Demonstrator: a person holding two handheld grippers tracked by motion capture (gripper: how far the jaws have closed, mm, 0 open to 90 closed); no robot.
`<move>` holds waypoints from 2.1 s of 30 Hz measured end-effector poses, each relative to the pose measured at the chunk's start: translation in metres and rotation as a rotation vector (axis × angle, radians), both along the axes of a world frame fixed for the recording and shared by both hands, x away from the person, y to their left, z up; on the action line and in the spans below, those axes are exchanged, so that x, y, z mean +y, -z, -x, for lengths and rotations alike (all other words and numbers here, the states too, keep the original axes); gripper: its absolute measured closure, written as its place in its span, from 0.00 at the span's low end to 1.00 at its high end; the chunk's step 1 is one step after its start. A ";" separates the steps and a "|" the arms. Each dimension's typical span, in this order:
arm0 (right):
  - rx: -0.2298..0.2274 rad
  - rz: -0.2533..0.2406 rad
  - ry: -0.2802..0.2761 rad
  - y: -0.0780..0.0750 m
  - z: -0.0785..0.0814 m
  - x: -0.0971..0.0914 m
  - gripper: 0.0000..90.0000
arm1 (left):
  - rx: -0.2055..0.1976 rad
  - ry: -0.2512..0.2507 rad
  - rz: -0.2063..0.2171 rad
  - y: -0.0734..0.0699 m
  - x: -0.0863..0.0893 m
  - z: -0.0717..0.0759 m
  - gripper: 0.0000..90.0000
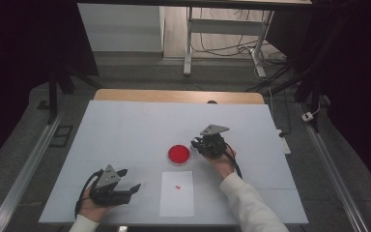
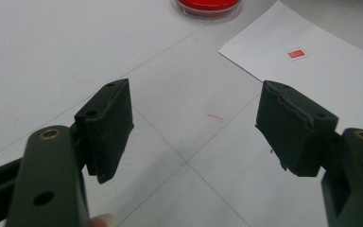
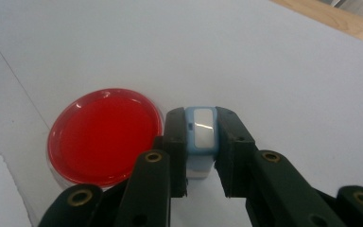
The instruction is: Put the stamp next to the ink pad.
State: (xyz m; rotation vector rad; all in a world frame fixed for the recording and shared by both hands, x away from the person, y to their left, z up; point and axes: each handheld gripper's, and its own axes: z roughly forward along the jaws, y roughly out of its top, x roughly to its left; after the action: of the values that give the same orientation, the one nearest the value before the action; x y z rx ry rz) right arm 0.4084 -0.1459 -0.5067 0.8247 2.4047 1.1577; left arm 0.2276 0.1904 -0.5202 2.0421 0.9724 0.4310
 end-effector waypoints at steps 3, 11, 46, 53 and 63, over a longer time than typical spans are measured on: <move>-0.004 0.002 0.001 0.000 0.000 0.001 0.83 | 0.000 0.002 0.000 0.000 0.000 0.000 0.30; -0.006 -0.007 0.004 0.001 -0.001 0.001 0.82 | 0.002 0.001 0.001 0.000 0.000 0.000 0.30; -0.069 -0.128 -0.027 -0.021 0.025 -0.025 0.52 | -0.004 -0.009 0.000 0.000 0.001 0.000 0.30; -0.069 -0.124 -0.026 -0.023 0.034 -0.034 0.52 | -0.005 -0.011 -0.001 0.001 0.001 0.000 0.30; -0.063 -0.108 -0.024 -0.021 0.055 -0.059 0.52 | -0.003 -0.005 0.000 0.002 0.001 -0.001 0.30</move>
State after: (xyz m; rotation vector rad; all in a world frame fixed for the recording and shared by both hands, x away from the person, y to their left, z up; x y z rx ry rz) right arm 0.3532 -0.2048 -0.4852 0.7818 2.3242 1.3127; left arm 0.2281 0.1916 -0.5217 2.0392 0.9759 0.4371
